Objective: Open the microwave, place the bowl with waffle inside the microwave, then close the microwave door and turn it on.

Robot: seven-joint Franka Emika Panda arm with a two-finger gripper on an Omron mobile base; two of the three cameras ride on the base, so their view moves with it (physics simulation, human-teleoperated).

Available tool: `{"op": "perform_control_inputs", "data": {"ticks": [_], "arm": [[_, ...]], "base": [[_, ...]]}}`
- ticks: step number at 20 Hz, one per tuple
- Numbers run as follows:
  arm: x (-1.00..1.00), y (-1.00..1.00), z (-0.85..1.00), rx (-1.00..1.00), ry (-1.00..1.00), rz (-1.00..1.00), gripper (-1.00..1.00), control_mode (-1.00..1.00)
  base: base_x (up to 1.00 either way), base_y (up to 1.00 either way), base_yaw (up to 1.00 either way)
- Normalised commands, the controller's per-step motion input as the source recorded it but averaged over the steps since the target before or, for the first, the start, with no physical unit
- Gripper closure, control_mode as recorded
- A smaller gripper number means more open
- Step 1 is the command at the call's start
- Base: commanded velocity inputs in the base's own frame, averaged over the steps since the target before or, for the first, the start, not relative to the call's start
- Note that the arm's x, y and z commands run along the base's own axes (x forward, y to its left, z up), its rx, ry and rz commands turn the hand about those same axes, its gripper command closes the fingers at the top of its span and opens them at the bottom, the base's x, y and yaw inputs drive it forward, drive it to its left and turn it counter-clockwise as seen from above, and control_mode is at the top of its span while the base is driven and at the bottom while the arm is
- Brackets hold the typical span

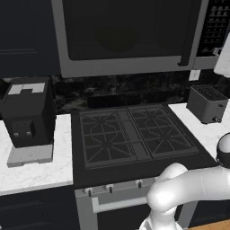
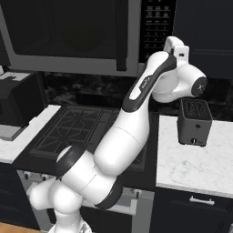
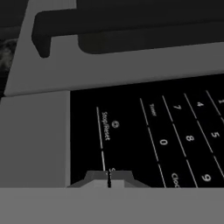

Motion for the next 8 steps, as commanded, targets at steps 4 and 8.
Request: {"op": "perform_control_inputs", "data": {"ticks": [4, 8], "arm": [[-0.24, -0.03, -0.06, 0.00, -0.08, 0.00, 1.00, -1.00], [-0.98, 0.00, -0.06, 0.00, -0.19, 0.00, 1.00, -1.00]], "base": [[0.00, 0.00, 0.00], [0.00, 0.00, 0.00]]}}
